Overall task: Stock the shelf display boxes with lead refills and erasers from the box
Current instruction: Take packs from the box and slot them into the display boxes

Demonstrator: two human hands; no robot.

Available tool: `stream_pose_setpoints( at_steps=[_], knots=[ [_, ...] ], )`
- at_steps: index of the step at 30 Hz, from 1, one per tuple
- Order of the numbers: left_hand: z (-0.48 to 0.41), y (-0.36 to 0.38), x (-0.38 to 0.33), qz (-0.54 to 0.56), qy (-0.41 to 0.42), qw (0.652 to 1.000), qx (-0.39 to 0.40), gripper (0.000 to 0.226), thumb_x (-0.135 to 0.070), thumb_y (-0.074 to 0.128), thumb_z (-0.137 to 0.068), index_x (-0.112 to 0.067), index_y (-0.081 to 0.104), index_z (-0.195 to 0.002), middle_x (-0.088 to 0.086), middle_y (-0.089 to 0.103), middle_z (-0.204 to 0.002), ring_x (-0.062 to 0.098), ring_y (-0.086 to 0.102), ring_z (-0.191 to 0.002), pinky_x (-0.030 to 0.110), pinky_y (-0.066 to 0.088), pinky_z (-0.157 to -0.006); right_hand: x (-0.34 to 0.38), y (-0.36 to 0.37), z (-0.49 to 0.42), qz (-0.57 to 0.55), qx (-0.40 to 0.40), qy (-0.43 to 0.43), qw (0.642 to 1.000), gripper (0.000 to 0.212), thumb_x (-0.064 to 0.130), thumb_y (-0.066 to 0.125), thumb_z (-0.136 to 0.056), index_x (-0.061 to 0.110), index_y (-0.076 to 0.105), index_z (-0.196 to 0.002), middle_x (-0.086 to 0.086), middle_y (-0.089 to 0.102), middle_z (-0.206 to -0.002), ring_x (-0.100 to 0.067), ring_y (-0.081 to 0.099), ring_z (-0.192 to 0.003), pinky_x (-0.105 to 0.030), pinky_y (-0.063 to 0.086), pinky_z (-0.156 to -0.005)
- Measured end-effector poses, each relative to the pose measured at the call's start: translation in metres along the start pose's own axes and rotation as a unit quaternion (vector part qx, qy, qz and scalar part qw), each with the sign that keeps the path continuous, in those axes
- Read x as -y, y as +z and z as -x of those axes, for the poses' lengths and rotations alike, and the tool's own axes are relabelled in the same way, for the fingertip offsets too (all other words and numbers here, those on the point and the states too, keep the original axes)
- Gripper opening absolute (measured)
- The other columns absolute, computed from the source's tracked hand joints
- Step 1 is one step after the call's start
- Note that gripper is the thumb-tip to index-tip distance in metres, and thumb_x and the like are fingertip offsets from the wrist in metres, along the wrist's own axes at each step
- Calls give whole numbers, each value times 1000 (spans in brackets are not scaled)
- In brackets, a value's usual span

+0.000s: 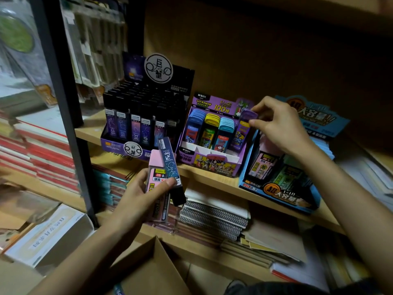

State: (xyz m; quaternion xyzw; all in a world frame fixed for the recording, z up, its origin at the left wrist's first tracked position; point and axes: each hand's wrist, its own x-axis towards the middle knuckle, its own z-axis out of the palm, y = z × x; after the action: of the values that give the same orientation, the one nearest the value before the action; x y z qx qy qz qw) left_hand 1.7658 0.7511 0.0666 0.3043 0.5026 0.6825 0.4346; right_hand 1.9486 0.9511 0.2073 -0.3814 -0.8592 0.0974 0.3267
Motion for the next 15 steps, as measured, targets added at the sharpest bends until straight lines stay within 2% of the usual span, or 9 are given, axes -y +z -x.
stream_pose_setpoints(
  at_steps=[3,5,7,8,11,15],
  knots=[
    [1,0,-2,3,-2,1000,0,43,-28,70,-67,-18,60,-107,5,74,-96,23,72,-84,36,60,-67,-1,-3,1,-1,3,5,1000,13,15,69,-83,20,60,-90,12,61,-82,-8,60,-83,-18,42,-65],
    [1,0,-2,2,-4,1000,0,42,-28,70,-68,-18,60,-108,4,74,-96,23,72,-85,36,60,-68,-1,-2,1,39,-5,-3,999,13,19,68,-83,19,62,-95,4,64,-90,-16,60,-90,-29,48,-74],
    [2,1,-3,0,-4,1000,-3,43,-27,70,-68,-17,60,-108,6,73,-97,23,71,-85,39,60,-71,1,0,0,85,-6,-11,996,18,23,69,-83,20,63,-100,-5,65,-102,-22,58,-99,-41,48,-85],
    [2,1,-4,-1,-3,1000,-5,43,-27,70,-68,-16,60,-109,7,73,-98,24,71,-85,42,58,-74,1,1,-2,94,-7,-13,995,19,23,70,-82,20,64,-100,-7,65,-104,-24,57,-101,-43,47,-87],
    [4,2,-5,-2,-4,1000,-11,44,-27,70,-67,-15,60,-108,7,73,-96,24,71,-83,47,56,-77,1,5,-5,120,6,-13,993,20,23,72,-80,17,67,-99,-7,67,-101,-24,57,-100,-41,46,-87],
    [5,1,-7,-8,-4,1000,-8,44,-25,69,-69,-13,59,-111,8,73,-96,24,70,-84,46,56,-76,-4,21,0,274,35,-42,960,28,29,69,-82,16,62,-105,-9,60,-109,-29,47,-109,-39,36,-91]
  ],
)
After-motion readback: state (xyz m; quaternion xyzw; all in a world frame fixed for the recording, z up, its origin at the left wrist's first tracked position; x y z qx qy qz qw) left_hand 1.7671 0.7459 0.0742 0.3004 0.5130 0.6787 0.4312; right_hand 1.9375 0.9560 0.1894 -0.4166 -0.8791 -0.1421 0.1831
